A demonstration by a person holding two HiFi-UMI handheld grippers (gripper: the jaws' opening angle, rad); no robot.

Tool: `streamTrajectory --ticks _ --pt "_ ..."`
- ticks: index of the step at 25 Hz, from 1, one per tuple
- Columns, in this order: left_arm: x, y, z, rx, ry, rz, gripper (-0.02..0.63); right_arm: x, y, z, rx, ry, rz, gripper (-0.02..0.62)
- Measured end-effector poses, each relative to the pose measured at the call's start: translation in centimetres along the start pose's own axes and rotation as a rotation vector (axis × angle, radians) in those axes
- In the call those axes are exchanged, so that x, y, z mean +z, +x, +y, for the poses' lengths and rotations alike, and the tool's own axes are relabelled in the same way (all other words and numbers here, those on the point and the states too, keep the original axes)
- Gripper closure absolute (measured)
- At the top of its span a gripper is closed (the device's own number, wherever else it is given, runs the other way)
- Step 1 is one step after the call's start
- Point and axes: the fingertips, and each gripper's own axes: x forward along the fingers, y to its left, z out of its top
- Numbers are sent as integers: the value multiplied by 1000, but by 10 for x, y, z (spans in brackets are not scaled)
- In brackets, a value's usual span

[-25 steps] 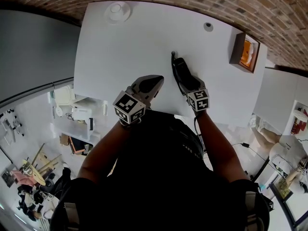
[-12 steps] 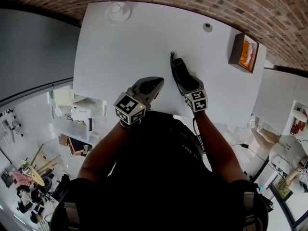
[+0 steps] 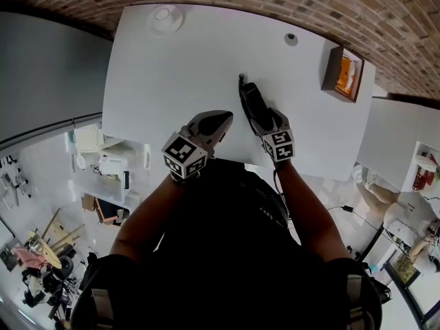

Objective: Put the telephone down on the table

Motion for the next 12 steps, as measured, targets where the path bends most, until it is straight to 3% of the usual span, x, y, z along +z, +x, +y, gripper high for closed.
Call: streamTrajectory --ticks 12 --pt "7 3 -42 -18 44 -31 598 30 -57 13 -7 -52 -131 315"
